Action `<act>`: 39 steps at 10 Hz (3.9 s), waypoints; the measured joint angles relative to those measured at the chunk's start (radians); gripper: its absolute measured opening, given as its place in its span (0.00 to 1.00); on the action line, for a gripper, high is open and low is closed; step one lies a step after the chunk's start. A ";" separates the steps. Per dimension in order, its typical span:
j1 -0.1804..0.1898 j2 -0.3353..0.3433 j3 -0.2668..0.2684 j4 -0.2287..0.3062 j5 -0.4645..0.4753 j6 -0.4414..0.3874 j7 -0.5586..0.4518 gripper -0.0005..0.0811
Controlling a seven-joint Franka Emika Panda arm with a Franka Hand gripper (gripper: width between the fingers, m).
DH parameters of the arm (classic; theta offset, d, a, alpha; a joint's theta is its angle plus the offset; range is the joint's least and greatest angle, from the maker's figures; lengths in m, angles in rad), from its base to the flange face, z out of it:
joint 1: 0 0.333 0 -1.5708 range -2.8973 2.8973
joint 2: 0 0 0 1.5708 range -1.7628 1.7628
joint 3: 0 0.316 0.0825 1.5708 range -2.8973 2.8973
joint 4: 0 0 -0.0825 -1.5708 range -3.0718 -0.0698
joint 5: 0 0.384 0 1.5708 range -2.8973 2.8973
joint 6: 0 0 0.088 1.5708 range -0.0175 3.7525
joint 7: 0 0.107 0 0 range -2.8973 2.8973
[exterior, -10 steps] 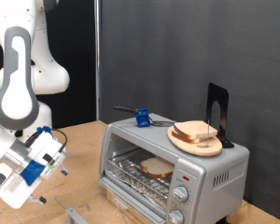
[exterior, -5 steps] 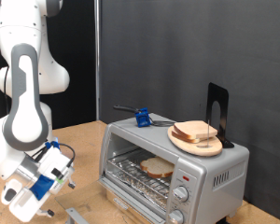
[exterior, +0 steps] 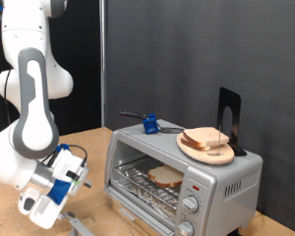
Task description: Make a piece of toast with the oven
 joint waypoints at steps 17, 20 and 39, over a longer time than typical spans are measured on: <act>0.094 -0.400 0.180 -0.120 0.066 -0.107 0.259 1.00; 0.089 -0.446 0.179 -0.170 0.110 -0.101 0.256 1.00; -0.003 -0.664 0.040 -0.107 -0.047 -0.288 0.439 1.00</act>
